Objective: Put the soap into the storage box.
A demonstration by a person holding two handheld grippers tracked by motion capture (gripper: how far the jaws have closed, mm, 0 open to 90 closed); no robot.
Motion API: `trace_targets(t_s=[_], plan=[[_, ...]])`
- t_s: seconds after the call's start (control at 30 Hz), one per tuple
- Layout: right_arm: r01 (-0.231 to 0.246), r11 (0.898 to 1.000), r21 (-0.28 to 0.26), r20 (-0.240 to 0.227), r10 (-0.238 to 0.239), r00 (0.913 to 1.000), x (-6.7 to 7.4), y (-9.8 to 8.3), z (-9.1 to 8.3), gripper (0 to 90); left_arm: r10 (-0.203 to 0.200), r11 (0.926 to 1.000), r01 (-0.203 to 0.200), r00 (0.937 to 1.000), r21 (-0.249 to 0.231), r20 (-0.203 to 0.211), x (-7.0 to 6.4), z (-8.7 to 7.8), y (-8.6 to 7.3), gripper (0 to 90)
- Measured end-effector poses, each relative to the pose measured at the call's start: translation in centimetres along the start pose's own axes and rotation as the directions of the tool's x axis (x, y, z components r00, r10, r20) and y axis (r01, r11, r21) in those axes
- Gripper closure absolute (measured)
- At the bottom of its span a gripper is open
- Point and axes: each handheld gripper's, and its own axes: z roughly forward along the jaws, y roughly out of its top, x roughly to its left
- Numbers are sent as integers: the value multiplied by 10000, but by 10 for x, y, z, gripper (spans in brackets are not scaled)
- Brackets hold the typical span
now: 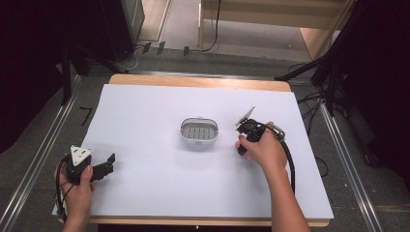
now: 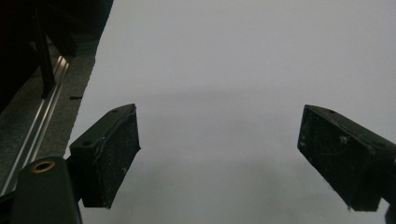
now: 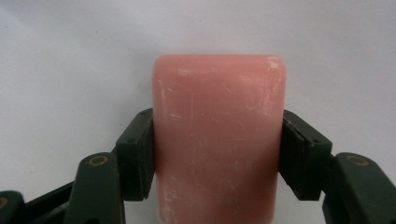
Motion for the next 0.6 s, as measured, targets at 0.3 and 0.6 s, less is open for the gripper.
trace_targets(t_s=[0.3, 0.6], plan=[[884, 9946, -538, 85, -881, 9961, 6, 2, -11, 385, 3, 10000, -3, 10000, 9, -5, 0, 0, 0, 137], [1829, 9806, -711, 107, -1826, 9831, 19, 11, -24, 386, 4, 10000, -4, 10000, 1, -6, 0, 0, 0, 137]])
